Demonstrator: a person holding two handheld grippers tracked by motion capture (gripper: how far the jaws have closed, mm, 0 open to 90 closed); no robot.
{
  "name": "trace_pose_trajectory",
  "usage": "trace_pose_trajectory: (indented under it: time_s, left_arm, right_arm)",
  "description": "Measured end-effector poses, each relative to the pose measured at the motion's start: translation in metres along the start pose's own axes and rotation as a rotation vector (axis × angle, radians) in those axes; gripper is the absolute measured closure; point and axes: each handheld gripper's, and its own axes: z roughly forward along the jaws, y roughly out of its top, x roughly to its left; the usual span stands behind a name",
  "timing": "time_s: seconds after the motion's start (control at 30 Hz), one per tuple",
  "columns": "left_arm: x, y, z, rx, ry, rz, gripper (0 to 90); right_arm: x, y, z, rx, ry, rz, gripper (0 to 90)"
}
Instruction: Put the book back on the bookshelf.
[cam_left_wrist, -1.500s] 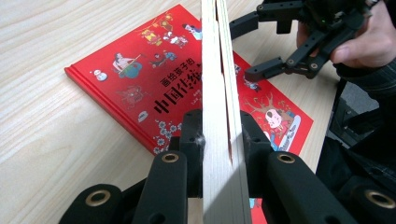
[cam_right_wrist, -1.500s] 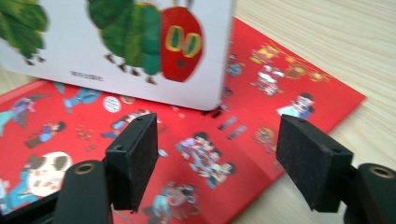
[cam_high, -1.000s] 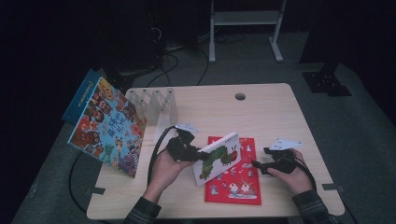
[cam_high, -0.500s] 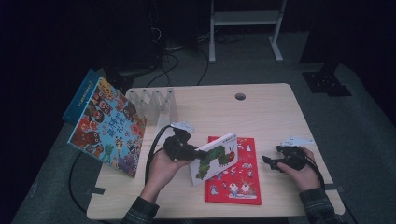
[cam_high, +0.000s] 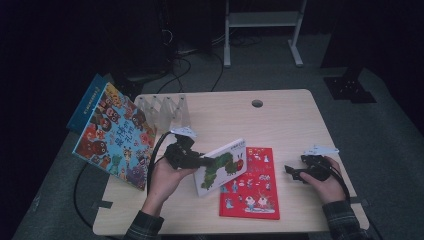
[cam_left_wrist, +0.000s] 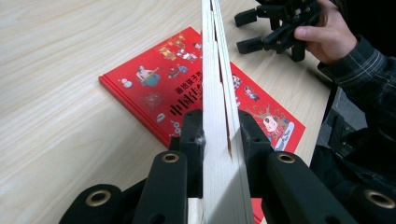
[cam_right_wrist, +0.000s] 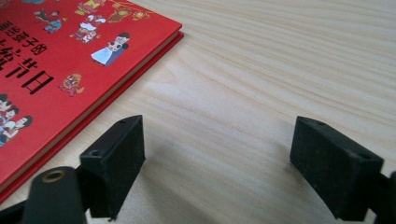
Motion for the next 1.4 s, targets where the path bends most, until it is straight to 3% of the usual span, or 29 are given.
trace_pose_trajectory:
  time_s: [0.2,0.77,1.4]
  left_arm:
    - [0.005,-0.002,-0.013,-0.021,0.013,-0.016,75.7]
    - [0.021,-0.012,-0.054,-0.087,0.068,-0.069,75.7]
    - [0.04,-0.029,-0.084,-0.1,0.137,-0.129,75.6]
  right_arm:
    - [0.004,0.001,0.002,0.015,-0.023,-0.036,13.6]
    - [0.004,0.001,0.002,0.016,-0.023,-0.036,13.4]
    - [0.004,0.001,0.002,0.016,-0.023,-0.035,13.4]
